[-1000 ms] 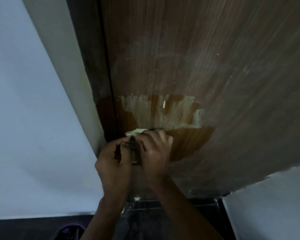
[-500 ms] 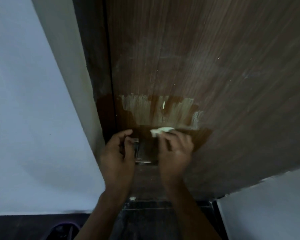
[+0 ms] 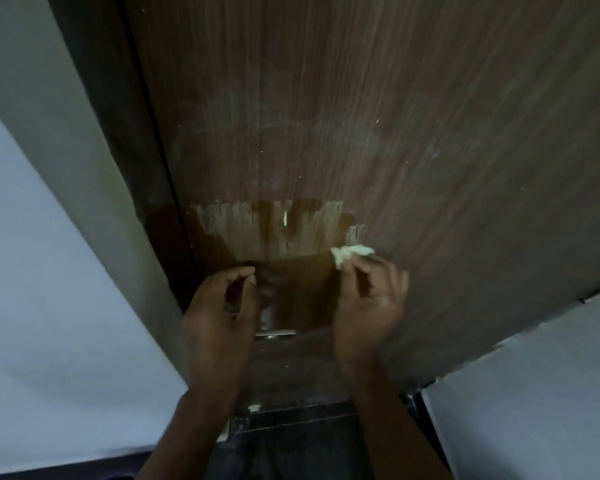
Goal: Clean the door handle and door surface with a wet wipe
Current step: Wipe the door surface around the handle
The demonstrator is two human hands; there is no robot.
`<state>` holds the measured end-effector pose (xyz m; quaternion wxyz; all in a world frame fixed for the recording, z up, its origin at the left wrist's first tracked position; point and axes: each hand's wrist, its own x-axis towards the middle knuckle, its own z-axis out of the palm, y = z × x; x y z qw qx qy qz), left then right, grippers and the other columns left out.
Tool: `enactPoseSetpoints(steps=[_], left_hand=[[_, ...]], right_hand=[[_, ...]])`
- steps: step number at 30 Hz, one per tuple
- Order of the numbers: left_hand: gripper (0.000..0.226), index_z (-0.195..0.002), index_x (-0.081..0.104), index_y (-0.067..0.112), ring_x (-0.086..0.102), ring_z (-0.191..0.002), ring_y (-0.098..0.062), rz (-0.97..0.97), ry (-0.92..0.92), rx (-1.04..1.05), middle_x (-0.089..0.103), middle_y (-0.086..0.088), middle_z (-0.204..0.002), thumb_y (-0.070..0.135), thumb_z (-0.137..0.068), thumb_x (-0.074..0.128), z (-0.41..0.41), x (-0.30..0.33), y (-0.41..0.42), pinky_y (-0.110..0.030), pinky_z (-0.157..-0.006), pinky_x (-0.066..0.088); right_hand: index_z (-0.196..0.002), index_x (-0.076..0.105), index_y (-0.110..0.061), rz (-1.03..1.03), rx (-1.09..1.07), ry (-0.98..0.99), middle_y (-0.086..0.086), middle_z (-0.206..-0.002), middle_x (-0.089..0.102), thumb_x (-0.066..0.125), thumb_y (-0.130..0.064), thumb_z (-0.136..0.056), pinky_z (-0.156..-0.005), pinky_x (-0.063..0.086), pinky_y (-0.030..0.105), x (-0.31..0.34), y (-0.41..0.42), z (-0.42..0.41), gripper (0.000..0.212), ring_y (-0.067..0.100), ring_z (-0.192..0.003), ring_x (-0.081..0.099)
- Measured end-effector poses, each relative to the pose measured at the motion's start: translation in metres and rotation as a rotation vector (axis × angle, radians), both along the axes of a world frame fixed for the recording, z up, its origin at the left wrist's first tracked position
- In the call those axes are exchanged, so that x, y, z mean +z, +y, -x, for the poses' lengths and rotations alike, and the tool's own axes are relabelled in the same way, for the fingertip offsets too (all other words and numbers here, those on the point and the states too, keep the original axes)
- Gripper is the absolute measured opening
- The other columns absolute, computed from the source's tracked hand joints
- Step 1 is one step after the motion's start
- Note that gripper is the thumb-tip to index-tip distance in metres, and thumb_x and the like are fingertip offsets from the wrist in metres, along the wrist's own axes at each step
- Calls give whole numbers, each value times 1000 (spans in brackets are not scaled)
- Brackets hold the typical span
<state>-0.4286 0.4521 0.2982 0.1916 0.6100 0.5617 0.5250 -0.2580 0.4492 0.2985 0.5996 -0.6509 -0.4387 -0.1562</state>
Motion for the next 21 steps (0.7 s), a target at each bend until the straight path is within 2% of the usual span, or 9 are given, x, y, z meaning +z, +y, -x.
enactPoseSetpoints(steps=[2,5,7,8,11,13,15,18,21], left_hand=[[14,-108,70,33,62,-92,7,5,-21,15,69,17,-102,30,-96,63,1,-2,0,-2,-75,42],[14,-107,69,37,61,-92,9,11,-37,17,68,19,-101,35,-96,61,-6,-1,0,-7,-75,45],[12,-105,69,38,59,-92,14,9,-33,8,67,22,-99,35,-96,61,-12,2,0,-1,-75,41],[12,-105,69,38,59,-92,15,-2,-33,1,67,23,-97,33,-96,62,-15,3,0,1,-75,40],[14,-105,68,39,61,-92,11,-54,-46,-26,65,25,-96,31,-95,63,-16,4,1,-1,-76,43],[14,-106,68,38,62,-91,9,-71,-48,-36,66,22,-97,33,-94,61,-16,2,1,-1,-75,44],[15,-105,68,36,61,-92,9,-64,-55,-44,67,17,-97,33,-93,60,-18,1,0,-1,-76,43],[15,-103,68,37,62,-92,8,-66,-63,-57,67,18,-97,36,-92,59,-26,4,-3,0,-76,44],[13,-102,70,36,62,-92,10,-53,-40,-57,65,20,-95,32,-93,62,-31,8,-4,1,-75,43]], right_hand=[[-92,71,-12,-24,-32,67,0,-94,68,70,-14,-88,-89,47,33,2,2,-2,5,20,-89,61],[-97,73,-17,73,112,-175,0,-101,69,70,-11,-88,-85,46,38,-3,5,30,11,19,-96,58],[-98,75,-19,119,204,-337,-2,-103,71,70,-14,-89,-80,43,37,-8,4,38,11,20,-94,60],[-98,75,-20,115,195,-342,-4,-103,71,70,-16,-90,-81,41,36,-7,4,33,11,20,-94,60],[-97,75,-19,30,56,-59,-4,-99,71,69,-20,-91,-88,44,33,-4,1,3,8,20,-95,62],[-95,73,-14,-19,7,101,-2,-95,69,71,-16,-89,-87,46,25,-5,-1,-12,7,20,-92,62],[-93,73,-9,24,34,99,0,-94,68,74,-6,-86,-83,49,22,-9,-4,-9,8,17,-90,61],[-89,73,-10,63,91,119,-5,-93,65,78,0,-81,-79,52,26,-12,-7,1,13,10,-91,59],[-90,74,-12,-17,123,77,-3,-92,69,78,-5,-83,-85,46,16,9,1,-3,11,7,-91,59]])
